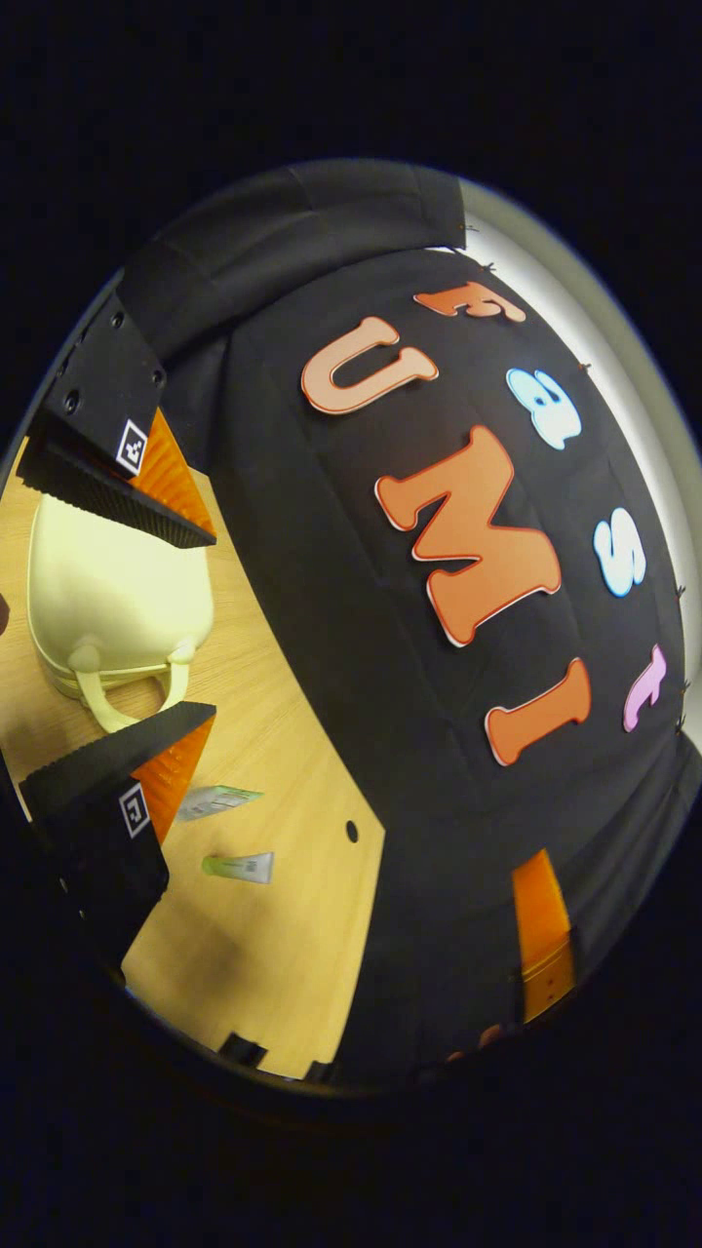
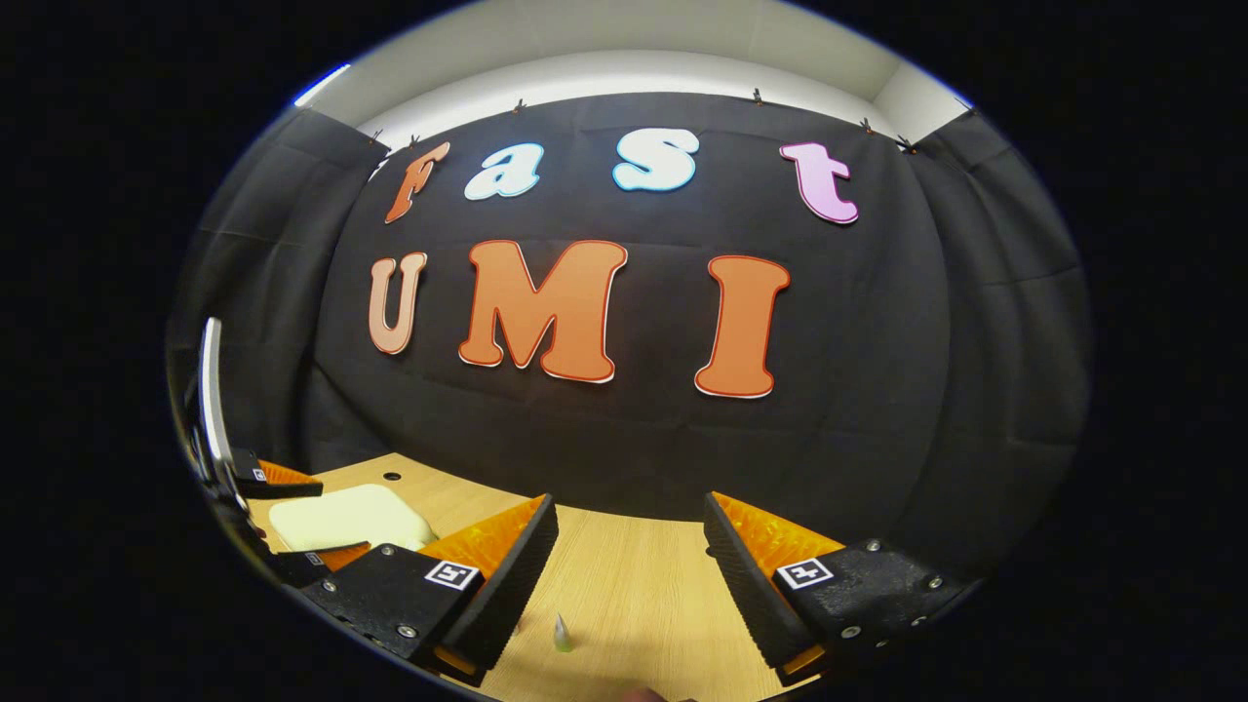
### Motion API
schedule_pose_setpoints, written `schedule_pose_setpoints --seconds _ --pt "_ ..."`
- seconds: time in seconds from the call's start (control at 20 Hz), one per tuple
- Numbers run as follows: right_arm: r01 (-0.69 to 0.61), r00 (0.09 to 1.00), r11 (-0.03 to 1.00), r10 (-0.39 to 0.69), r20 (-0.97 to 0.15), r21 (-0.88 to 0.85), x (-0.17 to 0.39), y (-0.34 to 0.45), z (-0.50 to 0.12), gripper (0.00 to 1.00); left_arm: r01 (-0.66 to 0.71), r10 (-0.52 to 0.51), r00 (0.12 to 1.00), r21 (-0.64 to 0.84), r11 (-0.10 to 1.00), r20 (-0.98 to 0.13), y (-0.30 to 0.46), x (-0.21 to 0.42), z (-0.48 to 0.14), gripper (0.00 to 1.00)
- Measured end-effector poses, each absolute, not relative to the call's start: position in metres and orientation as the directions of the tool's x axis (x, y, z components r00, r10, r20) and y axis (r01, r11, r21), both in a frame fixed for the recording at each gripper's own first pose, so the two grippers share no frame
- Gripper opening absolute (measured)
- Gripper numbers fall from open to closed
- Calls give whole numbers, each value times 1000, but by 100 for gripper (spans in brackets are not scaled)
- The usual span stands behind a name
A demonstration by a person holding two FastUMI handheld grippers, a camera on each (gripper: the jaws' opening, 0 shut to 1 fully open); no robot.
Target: First open the suitcase, pack the skin care products into it, and then close the suitcase.
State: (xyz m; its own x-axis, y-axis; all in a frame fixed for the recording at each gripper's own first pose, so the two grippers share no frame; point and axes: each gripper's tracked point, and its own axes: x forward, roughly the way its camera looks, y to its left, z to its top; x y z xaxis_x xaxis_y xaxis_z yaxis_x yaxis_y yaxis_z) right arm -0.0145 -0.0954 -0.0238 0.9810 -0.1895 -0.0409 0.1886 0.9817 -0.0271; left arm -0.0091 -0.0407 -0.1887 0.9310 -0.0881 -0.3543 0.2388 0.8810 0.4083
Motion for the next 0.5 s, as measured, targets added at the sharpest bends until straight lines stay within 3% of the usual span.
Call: schedule_pose_setpoints --seconds 0.5 --pt "195 978 980 -197 -63 -33 -22 -114 -41 95 402 -80 862 580 708 -500 -56 -30 -278 97"
